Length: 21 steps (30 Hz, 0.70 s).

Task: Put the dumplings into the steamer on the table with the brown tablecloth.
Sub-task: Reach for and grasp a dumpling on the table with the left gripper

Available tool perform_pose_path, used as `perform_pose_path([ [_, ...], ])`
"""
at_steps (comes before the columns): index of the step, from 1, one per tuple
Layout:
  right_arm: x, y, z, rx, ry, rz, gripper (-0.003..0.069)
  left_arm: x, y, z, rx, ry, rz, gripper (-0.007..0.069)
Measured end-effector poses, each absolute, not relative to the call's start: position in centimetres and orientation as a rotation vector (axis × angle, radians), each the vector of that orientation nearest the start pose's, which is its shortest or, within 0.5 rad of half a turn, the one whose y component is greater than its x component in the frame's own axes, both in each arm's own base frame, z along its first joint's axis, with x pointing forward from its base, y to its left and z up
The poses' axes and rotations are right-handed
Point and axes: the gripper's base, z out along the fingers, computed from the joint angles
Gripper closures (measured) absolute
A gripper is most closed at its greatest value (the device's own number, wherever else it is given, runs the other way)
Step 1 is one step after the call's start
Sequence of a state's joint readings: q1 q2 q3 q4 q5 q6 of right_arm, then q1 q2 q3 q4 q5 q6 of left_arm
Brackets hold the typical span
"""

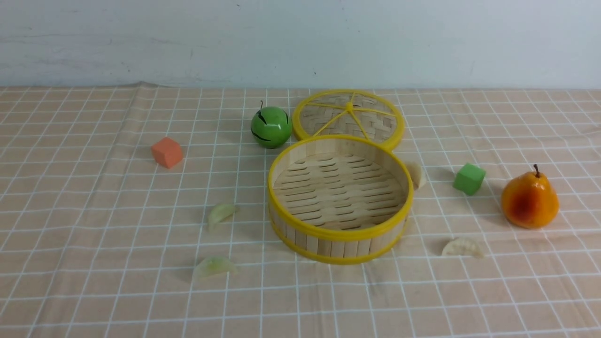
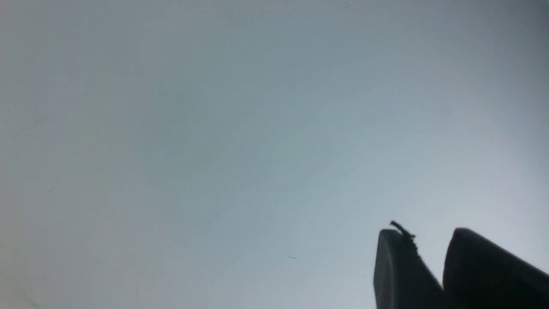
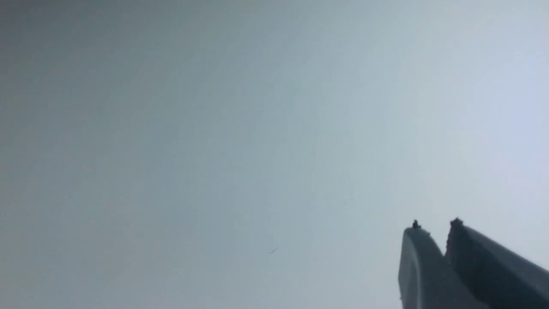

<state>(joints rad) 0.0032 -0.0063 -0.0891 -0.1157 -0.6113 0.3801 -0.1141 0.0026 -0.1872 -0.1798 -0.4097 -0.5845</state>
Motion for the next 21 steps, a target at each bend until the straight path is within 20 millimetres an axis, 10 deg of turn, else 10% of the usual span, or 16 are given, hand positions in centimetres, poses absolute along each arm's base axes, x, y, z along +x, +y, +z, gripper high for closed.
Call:
perform_pose_path([
  [7,3.1,0.7,34.1,0.010,0.956,0.189,0.0564,4.4,-0.4,37.8,-0.246,1.044,-0.594,0.0638],
  [9,5.0,0.4,35.1,-0.002,1.137,0.090,0.0564,7.8,-0.8,38.6,-0.213,1.149,-0.507,0.0638],
  [21,11.8,-0.3,29.3,0.238,1.944,0.086,0.0581,21.9,-3.7,31.3,-0.234,2.196,-0.299,0.0638],
])
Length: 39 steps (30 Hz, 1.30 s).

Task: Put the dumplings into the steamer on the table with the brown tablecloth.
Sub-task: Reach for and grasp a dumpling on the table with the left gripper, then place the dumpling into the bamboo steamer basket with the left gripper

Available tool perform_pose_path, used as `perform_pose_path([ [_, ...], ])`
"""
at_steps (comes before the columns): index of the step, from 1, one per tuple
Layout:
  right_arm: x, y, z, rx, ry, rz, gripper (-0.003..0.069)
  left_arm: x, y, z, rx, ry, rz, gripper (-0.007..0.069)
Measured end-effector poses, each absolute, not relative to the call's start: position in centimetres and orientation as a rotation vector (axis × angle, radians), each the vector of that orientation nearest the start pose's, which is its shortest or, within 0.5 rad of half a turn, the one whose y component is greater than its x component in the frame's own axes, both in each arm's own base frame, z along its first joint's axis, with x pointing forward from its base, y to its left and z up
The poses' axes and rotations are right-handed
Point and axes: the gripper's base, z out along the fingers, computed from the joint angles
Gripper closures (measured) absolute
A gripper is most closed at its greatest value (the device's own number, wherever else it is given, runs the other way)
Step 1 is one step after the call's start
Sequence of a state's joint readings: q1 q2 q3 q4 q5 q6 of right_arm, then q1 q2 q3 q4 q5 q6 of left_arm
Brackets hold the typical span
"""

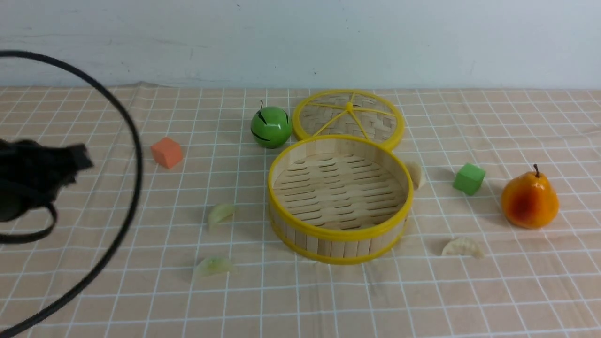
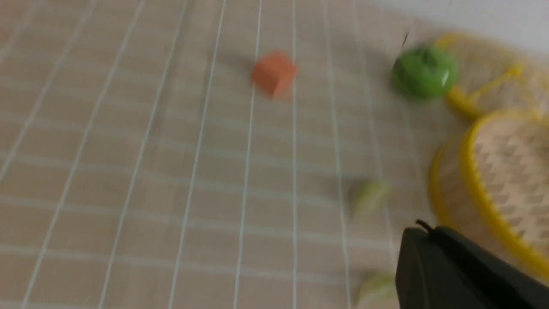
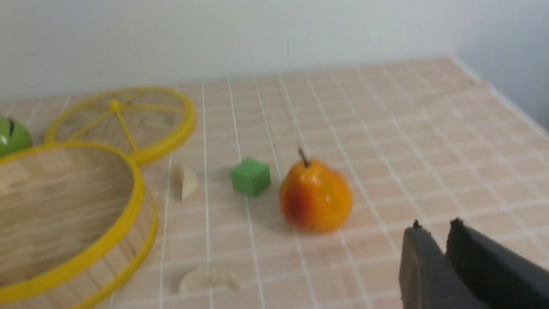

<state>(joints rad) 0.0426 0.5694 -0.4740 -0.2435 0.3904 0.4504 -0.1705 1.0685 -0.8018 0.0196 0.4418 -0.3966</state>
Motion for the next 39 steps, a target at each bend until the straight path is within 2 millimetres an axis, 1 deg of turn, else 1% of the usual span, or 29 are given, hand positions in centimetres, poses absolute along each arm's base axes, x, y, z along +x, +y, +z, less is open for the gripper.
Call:
perform_pose_path([
  [1,12.1,-0.1,28.8,0.234,2.000,0.095,0.0593,22.8,-4.3,30.9,-0.208,2.275,-0.288,0.0638],
  [2,12.3,0.0,28.5,0.232,2.029,0.101,0.0596,23.1,-4.5,30.6,-0.203,2.309,-0.285,0.0638],
  [4,13.3,1.1,26.9,0.136,2.187,0.108,0.0653,25.6,-5.9,30.2,-0.137,2.411,-0.299,0.0638],
  [6,14.1,2.0,26.2,0.063,2.268,0.132,0.0676,27.6,-7.0,30.1,-0.108,2.441,-0.333,0.0638],
  [7,14.4,2.5,26.1,0.024,2.291,0.143,0.0678,28.3,-7.4,30.3,-0.107,2.441,-0.353,0.0638],
  [8,14.9,3.2,26.1,-0.023,2.311,0.167,0.0679,29.6,-7.8,30.1,-0.104,2.452,-0.371,0.0638],
  [9,14.9,3.3,26.1,-0.032,2.311,0.170,0.0679,29.9,-7.9,30.0,-0.101,2.455,-0.373,0.0638],
  [10,15.7,4.3,26.5,-0.108,2.328,0.192,0.0679,31.8,-8.5,29.3,-0.084,2.487,-0.377,0.0638],
  [11,15.7,4.4,26.5,-0.116,2.329,0.194,0.0679,31.9,-8.6,29.0,-0.080,2.499,-0.373,0.0638],
  [12,16.2,5.2,26.9,-0.171,2.341,0.211,0.0679,33.6,-9.2,28.3,-0.034,2.531,-0.359,0.0632],
  [13,16.3,5.5,27.0,-0.192,2.348,0.225,0.0679,34.3,-9.6,27.7,0.007,2.554,-0.345,0.0620],
  [14,16.4,5.9,27.1,-0.213,2.359,0.233,0.0679,35.3,-10.1,26.9,0.067,2.581,-0.323,0.0595],
  [15,16.4,6.1,27.0,-0.227,2.366,0.241,0.0679,35.9,-10.5,26.3,0.135,2.597,-0.301,0.0572],
  [16,16.4,6.1,27.0,-0.228,2.367,0.240,0.0679,36.2,-10.8,26.1,0.155,2.603,-0.294,0.0566],
  [17,16.4,6.3,26.9,-0.235,2.378,0.247,0.0679,36.7,-11.2,25.5,0.220,2.613,-0.273,0.0530],
  [18,16.5,6.4,26.8,-0.241,2.387,0.252,0.0679,37.6,-12.0,24.6,0.354,2.618,-0.232,0.0473],
  [19,16.5,6.5,26.7,-0.245,2.392,0.251,0.0679,38.3,-12.5,23.8,0.442,2.615,-0.201,0.0429],
  [21,16.7,6.5,26.6,-0.247,2.397,0.249,0.0679,39.4,-13.2,22.5,0.574,2.605,-0.149,0.0347],
  [23,16.7,6.6,26.6,-0.246,2.401,0.250,0.0678,40.3,-13.5,21.2,0.629,2.605,-0.117,0.0285],
  [24,16.8,6.6,26.5,-0.245,2.402,0.250,0.0678,40.5,-13.5,20.8,0.631,2.611,-0.115,0.0280],
  [26,16.8,6.7,26.6,-0.231,2.405,0.269,0.0678,41.6,-13.7,18.9,0.627,2.638,-0.089,0.0245],
  [27,16.8,6.7,26.6,-0.230,2.405,0.271,0.0678,41.7,-13.7,18.9,0.628,2.637,-0.084,0.0244],
  [28,16.8,6.7,26.6,-0.225,2.406,0.278,0.0677,42.1,-13.7,17.9,0.618,2.654,-0.069,0.0243],
  [29,16.8,6.7,26.6,-0.224,2.406,0.279,0.0677,42.2,-13.7,17.6,0.616,2.657,-0.063,0.0244],
  [31,16.8,6.8,26.6,-0.221,2.405,0.283,0.0676,42.6,-13.7,16.5,0.573,2.682,-0.051,0.0285],
  [33,16.8,6.8,26.6,-0.218,2.405,0.288,0.0675,42.8,-13.7,16.5,0.507,2.686,-0.056,0.0361],
  [34,16.8,6.8,26.6,-0.216,2.403,0.291,0.0674,42.8,-13.7,16.6,0.480,2.691,-0.060,0.0382],
  [37,16.8,6.8,26.6,-0.212,2.397,0.296,0.0675,42.8,-13.7,16.9,0.419,2.713,-0.067,0.0384],
  [39,16.9,6.9,26.7,-0.211,2.388,0.299,0.0675,42.8,-13.8,18.5,0.367,2.741,-0.083,0.0383],
])
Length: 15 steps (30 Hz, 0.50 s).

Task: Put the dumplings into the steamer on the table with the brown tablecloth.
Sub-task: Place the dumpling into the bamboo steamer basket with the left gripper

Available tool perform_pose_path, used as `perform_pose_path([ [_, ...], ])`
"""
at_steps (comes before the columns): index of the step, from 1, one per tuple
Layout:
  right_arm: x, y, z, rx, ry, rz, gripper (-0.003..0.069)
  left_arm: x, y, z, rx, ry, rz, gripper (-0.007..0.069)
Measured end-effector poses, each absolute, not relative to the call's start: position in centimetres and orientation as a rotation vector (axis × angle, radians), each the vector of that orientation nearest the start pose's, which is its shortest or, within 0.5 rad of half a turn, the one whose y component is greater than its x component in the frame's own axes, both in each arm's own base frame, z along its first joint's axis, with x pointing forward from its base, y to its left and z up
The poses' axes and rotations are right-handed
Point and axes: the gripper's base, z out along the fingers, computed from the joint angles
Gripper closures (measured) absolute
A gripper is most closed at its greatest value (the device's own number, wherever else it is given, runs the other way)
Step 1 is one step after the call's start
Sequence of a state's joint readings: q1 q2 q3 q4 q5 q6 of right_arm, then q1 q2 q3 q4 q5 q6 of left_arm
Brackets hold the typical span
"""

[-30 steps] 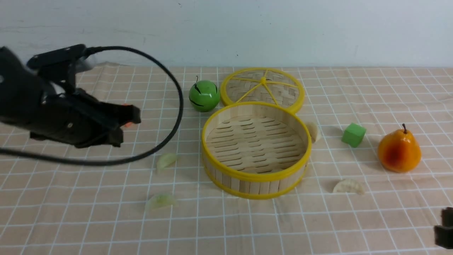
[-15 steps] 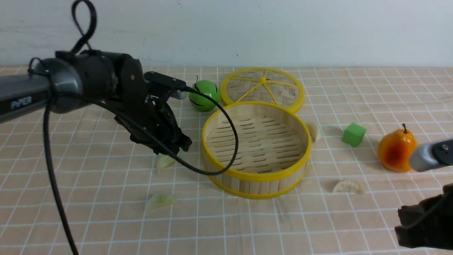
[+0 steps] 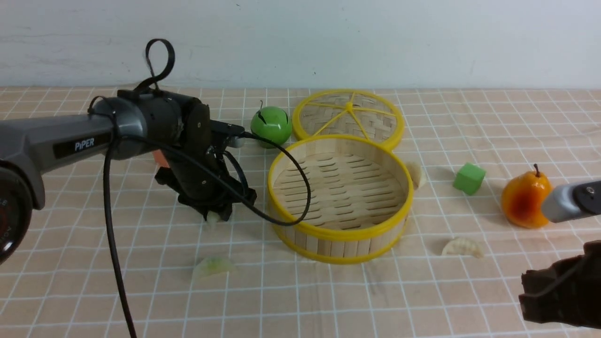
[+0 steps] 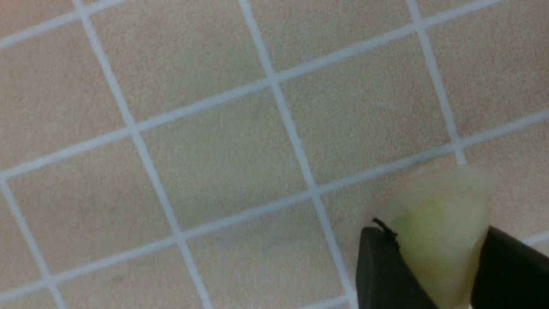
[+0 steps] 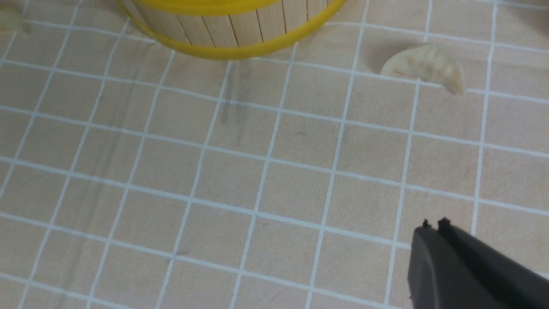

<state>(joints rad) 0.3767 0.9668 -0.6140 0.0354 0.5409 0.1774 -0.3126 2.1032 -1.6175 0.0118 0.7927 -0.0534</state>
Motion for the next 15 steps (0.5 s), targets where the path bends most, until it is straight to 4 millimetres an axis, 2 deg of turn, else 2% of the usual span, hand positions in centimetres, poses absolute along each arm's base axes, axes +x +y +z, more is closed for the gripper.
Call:
perform_pose_path([
  [1,16.9,6.9,26.7,-0.211,2.386,0.299,0.0675,42.8,-13.8,19.2,0.345,2.741,-0.100,0.0383],
  [3,16.9,6.9,26.7,-0.210,2.383,0.300,0.0673,43.1,-14.6,23.0,0.260,2.675,-0.222,0.0383],
  [4,16.9,6.9,26.7,-0.210,2.383,0.300,0.0673,43.1,-14.7,23.4,0.254,2.666,-0.236,0.0383],
  [5,16.9,6.9,26.7,-0.210,2.383,0.301,0.0672,43.1,-15.6,26.3,0.222,2.594,-0.334,0.0383],
  [6,16.9,6.9,26.8,-0.210,2.380,0.301,0.0672,43.0,-16.4,28.2,0.222,2.532,-0.394,0.0383],
  [7,16.9,6.9,26.8,-0.210,2.380,0.302,0.0672,43.0,-16.6,28.7,0.221,2.516,-0.411,0.0383],
  [8,17.0,6.9,26.8,-0.209,2.377,0.302,0.0671,42.7,-18.3,30.3,0.253,2.439,-0.463,0.0383],
  [9,17.0,6.9,26.8,-0.209,2.376,0.303,0.0669,42.7,-19.1,30.5,0.272,2.411,-0.475,0.0383],
  [12,17.0,6.9,26.8,-0.206,2.373,0.307,0.0669,43.1,-20.8,29.1,0.315,2.404,-0.467,0.0383],
  [15,17.0,6.9,26.8,-0.204,2.372,0.310,0.0666,44.3,-22.2,24.4,0.391,2.455,-0.379,0.0383],
])
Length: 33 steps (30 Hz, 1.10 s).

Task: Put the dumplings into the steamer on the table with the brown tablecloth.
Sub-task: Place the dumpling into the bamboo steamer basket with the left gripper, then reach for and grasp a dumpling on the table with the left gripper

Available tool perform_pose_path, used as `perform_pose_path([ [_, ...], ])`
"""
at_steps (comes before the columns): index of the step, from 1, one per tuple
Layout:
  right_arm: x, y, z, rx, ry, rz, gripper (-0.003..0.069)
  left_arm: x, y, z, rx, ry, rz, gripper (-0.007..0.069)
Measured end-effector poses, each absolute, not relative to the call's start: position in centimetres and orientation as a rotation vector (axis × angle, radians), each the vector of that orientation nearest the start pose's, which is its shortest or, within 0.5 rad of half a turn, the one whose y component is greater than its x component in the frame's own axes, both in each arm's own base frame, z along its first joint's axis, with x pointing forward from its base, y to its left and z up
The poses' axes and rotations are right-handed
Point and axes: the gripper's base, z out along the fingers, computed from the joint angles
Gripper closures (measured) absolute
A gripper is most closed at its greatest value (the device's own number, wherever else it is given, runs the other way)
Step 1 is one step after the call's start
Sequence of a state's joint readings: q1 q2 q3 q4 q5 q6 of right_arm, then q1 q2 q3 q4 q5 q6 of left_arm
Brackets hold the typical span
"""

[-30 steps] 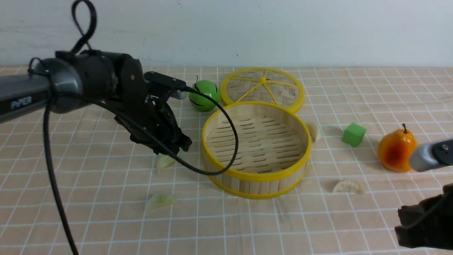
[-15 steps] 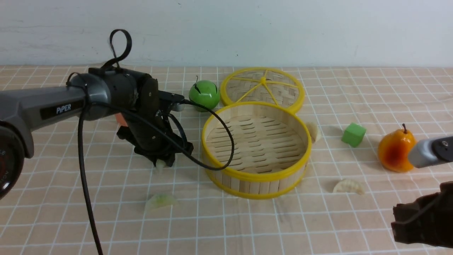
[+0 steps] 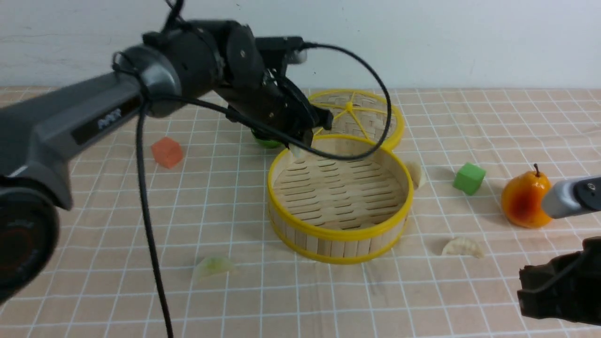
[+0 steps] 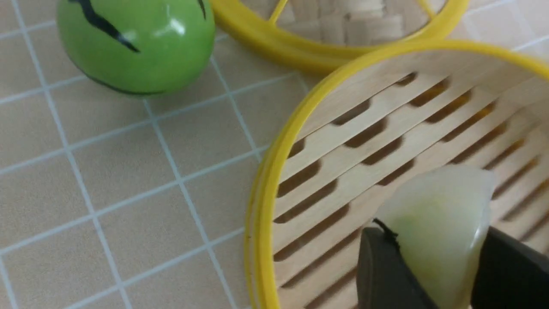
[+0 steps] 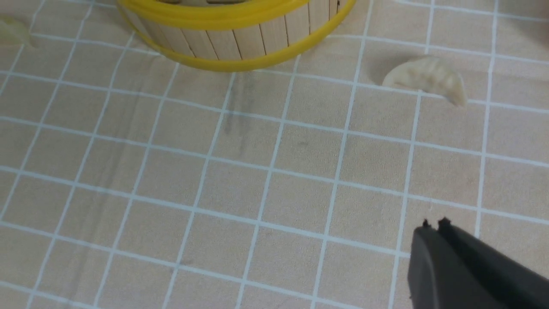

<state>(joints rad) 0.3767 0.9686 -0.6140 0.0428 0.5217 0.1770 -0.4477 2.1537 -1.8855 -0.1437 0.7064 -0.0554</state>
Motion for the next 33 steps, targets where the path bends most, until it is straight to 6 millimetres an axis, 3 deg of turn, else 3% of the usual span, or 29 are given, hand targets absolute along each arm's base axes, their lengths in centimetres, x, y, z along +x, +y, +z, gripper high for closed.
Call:
perform_pose_path([
  [4,17.0,6.9,26.8,-0.204,2.372,0.310,0.0664,45.1,-22.9,21.0,0.423,2.509,-0.341,0.0377],
  [6,17.0,6.9,26.8,-0.204,2.372,0.310,0.0662,45.3,-23.1,20.9,0.424,2.504,-0.343,0.0353],
  [10,17.0,6.9,26.8,-0.204,2.372,0.310,0.0662,45.4,-23.4,21.8,0.428,2.493,-0.350,0.0196],
  [13,17.0,6.9,26.8,-0.204,2.373,0.310,0.0662,44.6,-23.0,24.9,0.423,2.526,-0.344,0.0144],
  [14,17.0,6.9,26.8,-0.204,2.373,0.310,0.0662,44.7,-23.0,25.1,0.424,2.521,-0.342,0.0144],
  [15,17.0,6.9,26.8,-0.206,2.378,0.308,0.0662,43.5,-22.2,28.6,0.463,2.525,-0.296,0.0150],
  [17,16.9,6.9,26.7,-0.206,2.383,0.307,0.0662,42.6,-21.6,30.4,0.479,2.527,-0.275,0.0160],
  [19,16.9,6.9,26.6,-0.207,2.392,0.305,0.0662,40.0,-19.5,35.0,0.499,2.540,-0.228,0.0211],
  [22,17.1,7.0,26.4,-0.206,2.405,0.304,0.0659,38.3,-16.6,37.2,0.470,2.560,-0.212,0.0270],
  [24,17.1,7.0,26.3,-0.199,2.413,0.312,0.0659,37.9,-15.3,36.6,0.445,2.603,-0.215,0.0288],
  [25,17.1,7.1,26.3,-0.187,2.421,0.327,0.0659,37.7,-13.7,34.8,0.399,2.685,-0.222,0.0296],
  [26,17.1,7.1,26.3,-0.185,2.421,0.329,0.0659,37.6,-13.7,34.5,0.402,2.697,-0.219,0.0296],
  [27,17.1,7.2,26.3,-0.180,2.423,0.335,0.0659,37.6,-12.9,32.7,0.383,2.764,-0.224,0.0296],
  [28,17.0,7.2,26.3,-0.171,2.428,0.346,0.0657,37.2,-12.1,29.3,0.380,2.867,-0.231,0.0292],
  [33,17.0,7.2,26.2,-0.167,2.436,0.351,0.0656,36.1,-12.8,23.3,0.533,2.922,-0.268,0.0249],
])
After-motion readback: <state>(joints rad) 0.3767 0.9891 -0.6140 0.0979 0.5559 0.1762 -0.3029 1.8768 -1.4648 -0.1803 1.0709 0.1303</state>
